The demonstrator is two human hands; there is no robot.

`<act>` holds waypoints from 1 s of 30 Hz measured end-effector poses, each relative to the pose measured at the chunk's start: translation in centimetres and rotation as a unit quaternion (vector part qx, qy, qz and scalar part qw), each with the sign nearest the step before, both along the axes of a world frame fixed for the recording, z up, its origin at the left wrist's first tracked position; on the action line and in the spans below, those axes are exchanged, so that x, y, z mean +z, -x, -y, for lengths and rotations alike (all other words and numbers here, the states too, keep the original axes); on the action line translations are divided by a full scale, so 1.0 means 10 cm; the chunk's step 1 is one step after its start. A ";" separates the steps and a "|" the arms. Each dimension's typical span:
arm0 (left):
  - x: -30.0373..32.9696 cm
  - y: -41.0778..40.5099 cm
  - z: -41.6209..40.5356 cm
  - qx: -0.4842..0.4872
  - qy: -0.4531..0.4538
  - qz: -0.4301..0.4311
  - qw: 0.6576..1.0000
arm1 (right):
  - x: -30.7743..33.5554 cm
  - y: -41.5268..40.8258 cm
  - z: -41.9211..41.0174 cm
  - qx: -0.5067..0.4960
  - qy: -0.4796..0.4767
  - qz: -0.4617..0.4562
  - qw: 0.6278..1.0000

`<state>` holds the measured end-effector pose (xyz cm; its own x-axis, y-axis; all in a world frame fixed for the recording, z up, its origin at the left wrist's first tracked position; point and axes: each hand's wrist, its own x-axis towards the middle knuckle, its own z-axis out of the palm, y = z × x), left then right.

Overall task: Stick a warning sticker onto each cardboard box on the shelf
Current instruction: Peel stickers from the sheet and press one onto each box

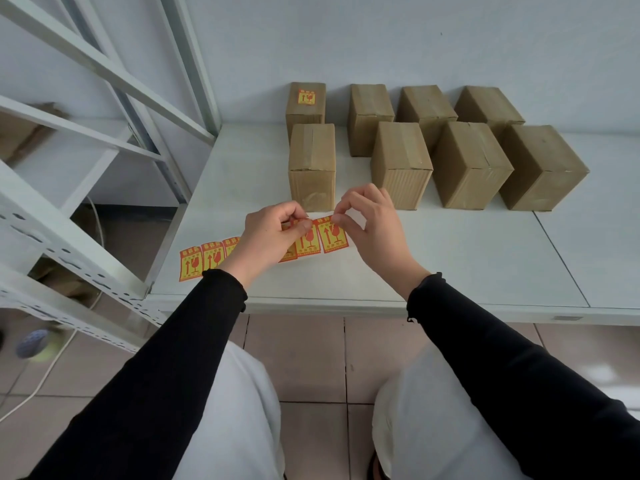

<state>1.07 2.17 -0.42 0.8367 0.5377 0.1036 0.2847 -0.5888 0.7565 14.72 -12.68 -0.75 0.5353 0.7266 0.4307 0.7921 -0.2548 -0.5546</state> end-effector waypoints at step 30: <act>0.93 -0.69 0.36 -0.050 0.074 0.118 0.989 | 0.96 -0.69 0.13 0.002 -0.209 -0.174 0.962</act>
